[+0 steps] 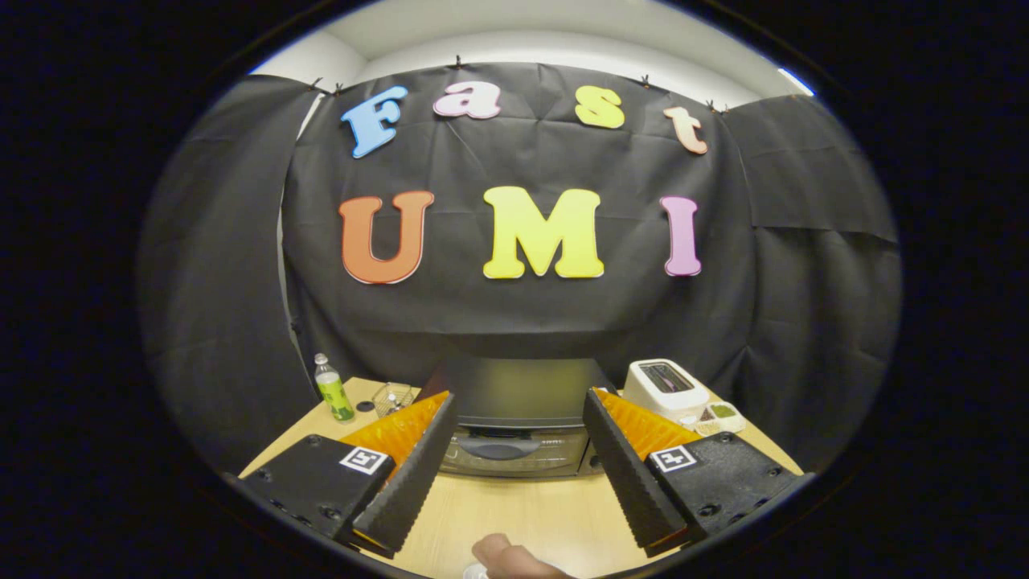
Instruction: Open the toaster oven, put the food inside, and close the toaster oven door.
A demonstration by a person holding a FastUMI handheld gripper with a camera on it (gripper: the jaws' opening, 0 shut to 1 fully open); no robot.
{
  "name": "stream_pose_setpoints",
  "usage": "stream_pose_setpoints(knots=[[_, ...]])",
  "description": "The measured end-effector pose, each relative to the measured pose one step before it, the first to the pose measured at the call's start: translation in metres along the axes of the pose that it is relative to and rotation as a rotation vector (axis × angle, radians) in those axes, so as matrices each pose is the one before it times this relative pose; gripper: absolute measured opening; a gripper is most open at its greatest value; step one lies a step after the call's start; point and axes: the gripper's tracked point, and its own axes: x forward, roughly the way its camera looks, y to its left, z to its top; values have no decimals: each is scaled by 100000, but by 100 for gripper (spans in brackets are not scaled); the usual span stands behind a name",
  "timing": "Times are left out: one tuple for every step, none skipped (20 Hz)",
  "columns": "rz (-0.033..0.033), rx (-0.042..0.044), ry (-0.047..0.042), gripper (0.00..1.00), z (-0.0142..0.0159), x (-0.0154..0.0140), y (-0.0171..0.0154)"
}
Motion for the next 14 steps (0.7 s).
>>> stream_pose_setpoints(knots=[[395,720,1994,100,-804,1311,170],[647,2026,3140,100,-950,1385,386],[640,1077,3616,100,-1064,1568,466],[766,468,3694,100,-998,1446,522],[-314,517,2991,100,-879,1132,207],[-81,2101,3331,100,-772,1145,-28],[-226,591,2140,100,-621,959,80],[-1049,915,1960,100,-668,833,3],[-666,1363,1427,100,-483,532,-21],[-15,1402,1117,100,-381,730,198],[-186,745,369,100,-143,561,82],[-1136,308,-753,100,-158,268,-202],[-1387,917,-1050,100,284,348,-282],[-230,672,-560,100,58,605,42]])
